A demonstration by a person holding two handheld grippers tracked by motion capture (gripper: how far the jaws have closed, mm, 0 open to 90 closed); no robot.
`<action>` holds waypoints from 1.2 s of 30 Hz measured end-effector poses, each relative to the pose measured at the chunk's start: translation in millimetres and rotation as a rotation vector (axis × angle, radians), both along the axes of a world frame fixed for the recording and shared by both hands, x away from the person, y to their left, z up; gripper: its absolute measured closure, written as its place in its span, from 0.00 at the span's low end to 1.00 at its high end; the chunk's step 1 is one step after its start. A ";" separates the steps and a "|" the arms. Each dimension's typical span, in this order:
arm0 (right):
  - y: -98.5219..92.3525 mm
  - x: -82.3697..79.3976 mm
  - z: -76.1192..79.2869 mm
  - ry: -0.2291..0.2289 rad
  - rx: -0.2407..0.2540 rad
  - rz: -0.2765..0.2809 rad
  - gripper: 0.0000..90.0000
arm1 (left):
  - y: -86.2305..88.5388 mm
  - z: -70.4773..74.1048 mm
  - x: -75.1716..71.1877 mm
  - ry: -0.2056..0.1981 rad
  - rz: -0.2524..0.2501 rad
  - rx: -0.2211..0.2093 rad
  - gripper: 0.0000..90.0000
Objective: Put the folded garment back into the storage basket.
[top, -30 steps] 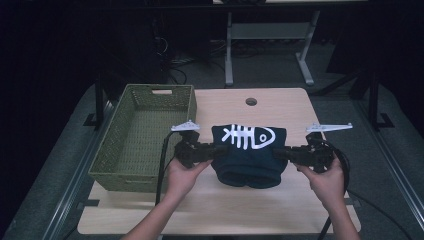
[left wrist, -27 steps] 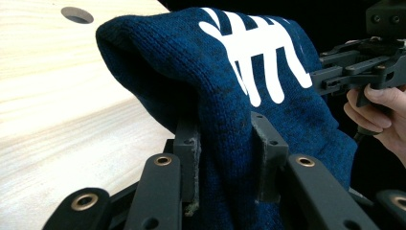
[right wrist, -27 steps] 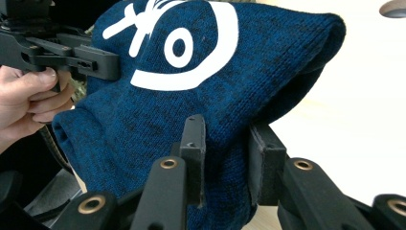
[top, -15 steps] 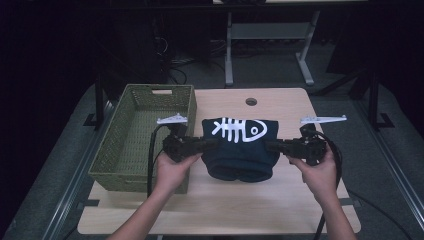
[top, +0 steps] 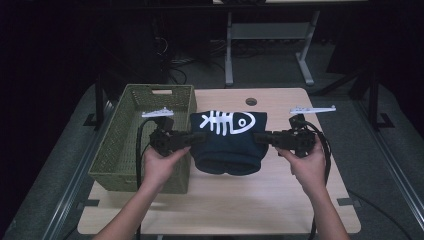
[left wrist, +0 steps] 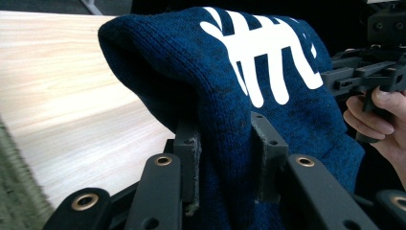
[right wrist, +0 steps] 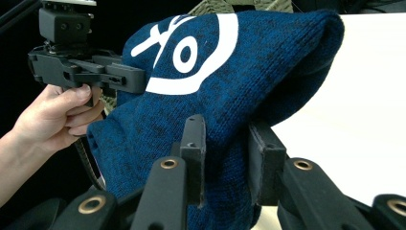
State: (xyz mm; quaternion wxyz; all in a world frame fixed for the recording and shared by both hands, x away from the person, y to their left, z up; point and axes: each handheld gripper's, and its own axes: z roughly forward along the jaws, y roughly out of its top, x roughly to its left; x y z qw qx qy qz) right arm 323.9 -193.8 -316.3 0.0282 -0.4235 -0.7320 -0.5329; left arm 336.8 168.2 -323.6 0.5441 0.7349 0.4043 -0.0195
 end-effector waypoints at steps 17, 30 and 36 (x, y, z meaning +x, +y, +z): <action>38.9 15.8 14.6 -0.011 0.024 0.041 0.79 | 38.0 15.2 3.9 -0.009 0.068 0.006 0.77; 66.6 26.3 17.2 0.001 0.025 0.050 0.79 | 63.0 17.1 6.5 -0.002 0.111 0.004 0.76; 81.2 31.0 17.5 -0.001 0.010 0.069 0.79 | 75.8 18.9 5.0 -0.002 0.135 0.014 0.76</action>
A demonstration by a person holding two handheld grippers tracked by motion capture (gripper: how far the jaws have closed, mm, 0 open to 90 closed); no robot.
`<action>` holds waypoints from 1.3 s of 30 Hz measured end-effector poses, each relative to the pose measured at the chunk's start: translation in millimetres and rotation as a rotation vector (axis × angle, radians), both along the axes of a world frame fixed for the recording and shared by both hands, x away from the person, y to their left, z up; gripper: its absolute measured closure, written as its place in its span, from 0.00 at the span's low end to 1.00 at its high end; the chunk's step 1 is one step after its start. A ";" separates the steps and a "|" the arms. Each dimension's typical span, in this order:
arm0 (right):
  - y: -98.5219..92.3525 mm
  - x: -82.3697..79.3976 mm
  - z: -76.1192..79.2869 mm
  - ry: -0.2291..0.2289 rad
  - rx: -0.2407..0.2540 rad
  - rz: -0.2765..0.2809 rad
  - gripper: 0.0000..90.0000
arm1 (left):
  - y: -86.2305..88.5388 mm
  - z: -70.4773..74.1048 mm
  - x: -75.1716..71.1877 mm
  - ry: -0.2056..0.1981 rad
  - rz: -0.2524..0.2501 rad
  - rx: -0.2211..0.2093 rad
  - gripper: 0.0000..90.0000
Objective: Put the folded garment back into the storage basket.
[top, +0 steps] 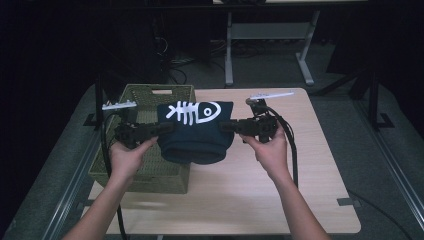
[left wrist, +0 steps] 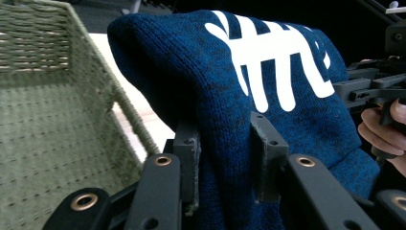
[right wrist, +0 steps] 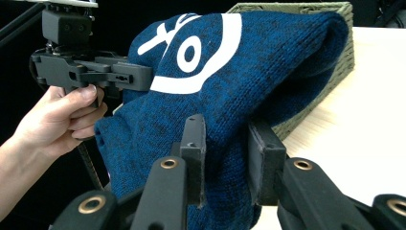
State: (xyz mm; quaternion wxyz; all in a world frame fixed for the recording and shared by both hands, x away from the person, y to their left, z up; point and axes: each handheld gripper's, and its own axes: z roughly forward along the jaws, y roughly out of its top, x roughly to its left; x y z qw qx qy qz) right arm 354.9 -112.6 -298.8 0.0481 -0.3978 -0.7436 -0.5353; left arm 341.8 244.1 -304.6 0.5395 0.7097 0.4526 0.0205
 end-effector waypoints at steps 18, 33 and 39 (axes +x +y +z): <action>40.1 12.6 3.7 -0.005 -0.017 0.039 0.79 | 34.4 3.1 -2.8 0.002 0.064 0.015 0.75; 67.7 20.1 1.7 -0.014 -0.030 0.055 0.79 | 58.9 2.4 -4.2 0.015 0.107 0.030 0.75; 78.7 23.4 1.7 -0.021 -0.034 0.062 0.79 | 66.3 1.2 -4.7 0.017 0.122 0.043 0.73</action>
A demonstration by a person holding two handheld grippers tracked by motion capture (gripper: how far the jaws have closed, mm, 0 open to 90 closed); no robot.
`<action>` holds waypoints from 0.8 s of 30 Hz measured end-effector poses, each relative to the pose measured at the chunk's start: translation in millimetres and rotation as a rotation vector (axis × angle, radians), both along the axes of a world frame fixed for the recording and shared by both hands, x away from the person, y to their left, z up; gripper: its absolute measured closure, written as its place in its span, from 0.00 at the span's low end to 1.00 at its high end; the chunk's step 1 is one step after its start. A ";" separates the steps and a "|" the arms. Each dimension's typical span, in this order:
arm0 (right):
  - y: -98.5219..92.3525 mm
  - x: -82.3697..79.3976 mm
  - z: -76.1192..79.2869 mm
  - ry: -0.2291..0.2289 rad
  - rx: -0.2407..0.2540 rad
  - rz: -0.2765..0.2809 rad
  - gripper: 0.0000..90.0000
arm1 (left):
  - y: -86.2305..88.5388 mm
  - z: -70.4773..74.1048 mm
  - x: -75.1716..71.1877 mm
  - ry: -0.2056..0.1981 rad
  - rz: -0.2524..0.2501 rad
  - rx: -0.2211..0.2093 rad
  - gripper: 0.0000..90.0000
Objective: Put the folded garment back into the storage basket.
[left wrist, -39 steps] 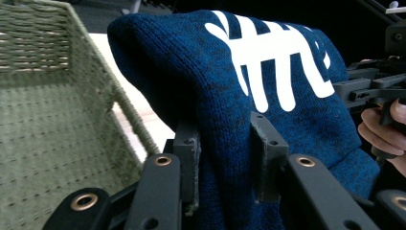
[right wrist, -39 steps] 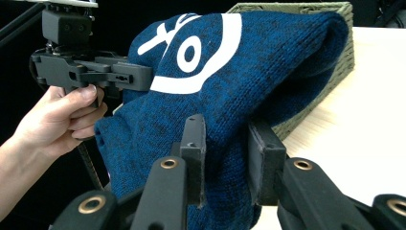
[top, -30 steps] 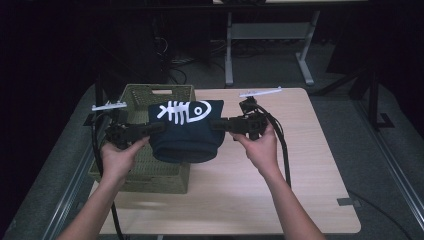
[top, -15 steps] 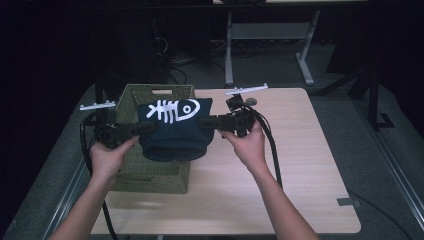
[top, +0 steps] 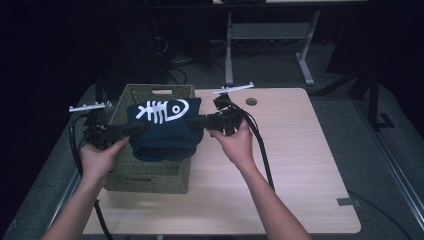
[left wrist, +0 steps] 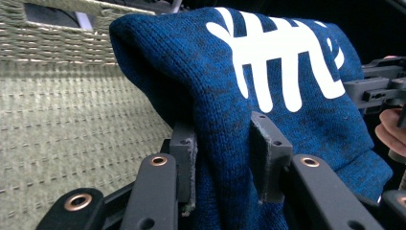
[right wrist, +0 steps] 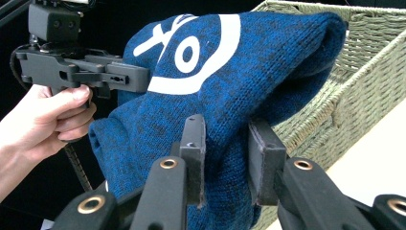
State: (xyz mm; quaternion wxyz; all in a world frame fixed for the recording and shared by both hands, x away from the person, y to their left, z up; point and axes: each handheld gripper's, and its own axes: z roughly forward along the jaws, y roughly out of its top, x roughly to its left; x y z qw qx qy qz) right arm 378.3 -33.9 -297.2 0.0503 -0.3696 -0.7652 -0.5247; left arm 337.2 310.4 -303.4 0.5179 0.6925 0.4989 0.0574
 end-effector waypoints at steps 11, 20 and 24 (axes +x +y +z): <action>15.8 5.9 -6.8 0.012 0.011 -0.001 0.79 | 13.9 -2.1 1.0 0.007 0.027 0.008 0.73; 29.7 8.7 -11.1 0.012 0.001 0.012 0.79 | 24.9 -4.9 2.2 0.011 0.054 0.012 0.73; 35.3 9.9 -12.5 0.013 -0.004 0.016 0.79 | 29.1 -6.7 2.7 0.020 0.066 0.011 0.72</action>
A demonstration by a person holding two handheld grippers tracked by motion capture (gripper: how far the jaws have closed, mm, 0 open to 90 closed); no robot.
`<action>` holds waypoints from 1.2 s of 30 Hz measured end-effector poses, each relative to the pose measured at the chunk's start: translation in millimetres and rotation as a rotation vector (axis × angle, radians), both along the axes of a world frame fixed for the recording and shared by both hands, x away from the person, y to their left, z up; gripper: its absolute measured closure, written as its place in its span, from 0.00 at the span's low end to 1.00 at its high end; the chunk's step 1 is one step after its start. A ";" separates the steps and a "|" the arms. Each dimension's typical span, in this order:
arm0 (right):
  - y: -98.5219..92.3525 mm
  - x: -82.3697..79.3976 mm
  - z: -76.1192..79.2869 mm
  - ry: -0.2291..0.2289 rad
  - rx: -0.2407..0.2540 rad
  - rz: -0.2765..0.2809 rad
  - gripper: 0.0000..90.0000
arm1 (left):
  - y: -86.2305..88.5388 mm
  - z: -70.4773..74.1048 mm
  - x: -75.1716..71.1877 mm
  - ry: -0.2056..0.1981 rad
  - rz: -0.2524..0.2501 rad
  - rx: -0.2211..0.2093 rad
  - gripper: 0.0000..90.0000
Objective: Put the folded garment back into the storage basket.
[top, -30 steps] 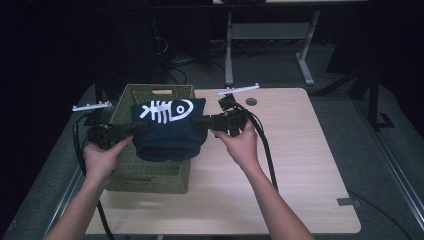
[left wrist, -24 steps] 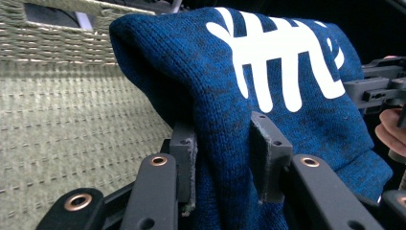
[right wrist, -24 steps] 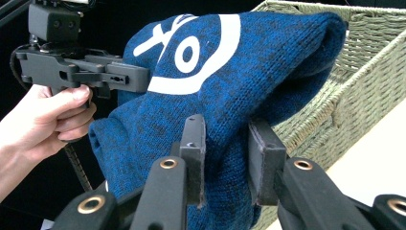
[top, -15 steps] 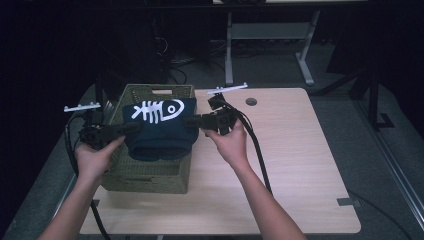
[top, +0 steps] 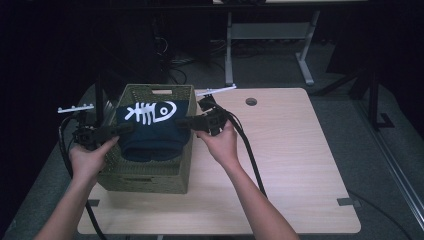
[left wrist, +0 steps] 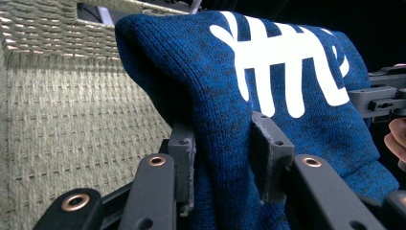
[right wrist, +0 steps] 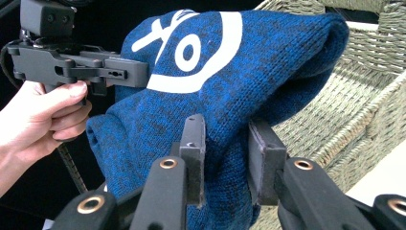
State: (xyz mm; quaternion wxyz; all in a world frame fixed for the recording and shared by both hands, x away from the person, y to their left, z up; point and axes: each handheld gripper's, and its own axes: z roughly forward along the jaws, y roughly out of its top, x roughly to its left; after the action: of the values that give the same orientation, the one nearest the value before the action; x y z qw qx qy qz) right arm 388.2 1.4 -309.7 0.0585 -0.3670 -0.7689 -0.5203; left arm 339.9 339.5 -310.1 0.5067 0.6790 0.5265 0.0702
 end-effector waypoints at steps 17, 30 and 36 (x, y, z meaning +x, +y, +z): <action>20.1 5.7 -5.5 0.011 0.000 0.006 0.78 | 14.2 -7.4 4.4 0.018 0.034 0.018 0.69; 33.2 9.9 -16.8 0.027 -0.012 0.000 0.78 | 22.4 -18.9 9.1 0.050 0.066 0.027 0.68; 38.8 14.1 -24.2 0.041 -0.015 -0.008 0.78 | 25.8 -22.9 12.0 0.064 0.079 0.035 0.67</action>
State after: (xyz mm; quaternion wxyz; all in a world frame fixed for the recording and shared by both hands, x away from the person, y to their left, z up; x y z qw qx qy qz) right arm 402.3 40.2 -333.8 0.0694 -0.3811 -0.7700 -0.5071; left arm 351.8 365.3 -333.1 0.4744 0.6684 0.5676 0.0775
